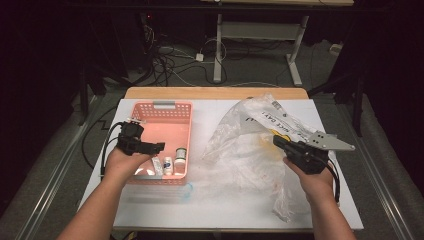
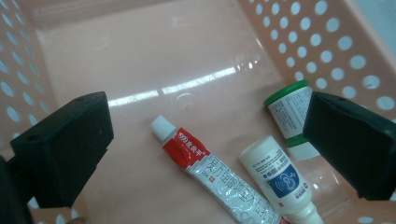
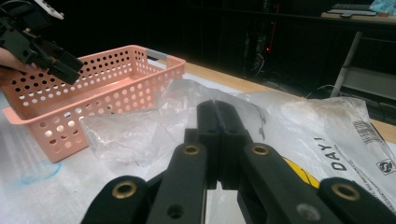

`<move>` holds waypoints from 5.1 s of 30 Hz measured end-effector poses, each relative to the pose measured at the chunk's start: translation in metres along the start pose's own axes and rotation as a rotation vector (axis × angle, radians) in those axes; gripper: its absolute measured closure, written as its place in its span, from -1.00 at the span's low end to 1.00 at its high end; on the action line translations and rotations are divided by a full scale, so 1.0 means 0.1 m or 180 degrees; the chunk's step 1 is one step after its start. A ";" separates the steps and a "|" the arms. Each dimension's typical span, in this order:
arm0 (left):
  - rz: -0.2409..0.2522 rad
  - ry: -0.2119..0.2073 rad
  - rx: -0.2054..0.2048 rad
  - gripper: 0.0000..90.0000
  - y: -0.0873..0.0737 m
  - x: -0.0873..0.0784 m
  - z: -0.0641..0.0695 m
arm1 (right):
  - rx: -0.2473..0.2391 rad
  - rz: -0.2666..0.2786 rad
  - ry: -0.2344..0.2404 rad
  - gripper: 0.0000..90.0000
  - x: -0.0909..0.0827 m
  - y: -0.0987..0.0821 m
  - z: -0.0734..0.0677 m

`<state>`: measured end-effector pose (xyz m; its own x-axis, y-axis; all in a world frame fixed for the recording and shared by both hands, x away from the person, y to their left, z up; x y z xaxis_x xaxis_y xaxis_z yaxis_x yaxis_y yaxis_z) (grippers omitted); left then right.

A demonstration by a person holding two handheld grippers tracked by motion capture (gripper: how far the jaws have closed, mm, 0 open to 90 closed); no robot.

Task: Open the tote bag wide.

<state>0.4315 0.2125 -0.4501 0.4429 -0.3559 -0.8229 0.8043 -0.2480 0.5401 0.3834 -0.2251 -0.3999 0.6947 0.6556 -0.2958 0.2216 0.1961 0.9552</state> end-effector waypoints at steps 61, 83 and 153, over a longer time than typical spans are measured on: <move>-0.1062 0.0316 -0.0070 -0.18 0.14 0.45 0.08 | -0.0006 0.0009 0.0011 1.00 -0.02 0.00 0.00; -0.1259 0.0440 -0.0051 0.34 0.08 0.63 0.21 | -0.0011 0.0010 0.0001 1.00 -0.03 0.00 -0.01; 0.0870 0.0125 0.0310 0.48 -0.04 -0.20 0.22 | -0.0049 0.0052 -0.0041 1.00 -0.06 0.01 -0.01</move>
<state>0.4107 0.2007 -0.4323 0.6544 -0.3868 -0.6498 0.6121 -0.2336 0.7555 0.3785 -0.2280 -0.3974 0.7068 0.6495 -0.2803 0.1998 0.1968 0.9599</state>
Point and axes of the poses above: each handheld gripper's, and its own axes: x roughly forward along the jaws, y roughly out of its top, z roughly to its right, the point moved 5 cm from there along x, roughly forward along the jaws, and after that the axes turned 1 degree about -z, right-handed, at the moved point
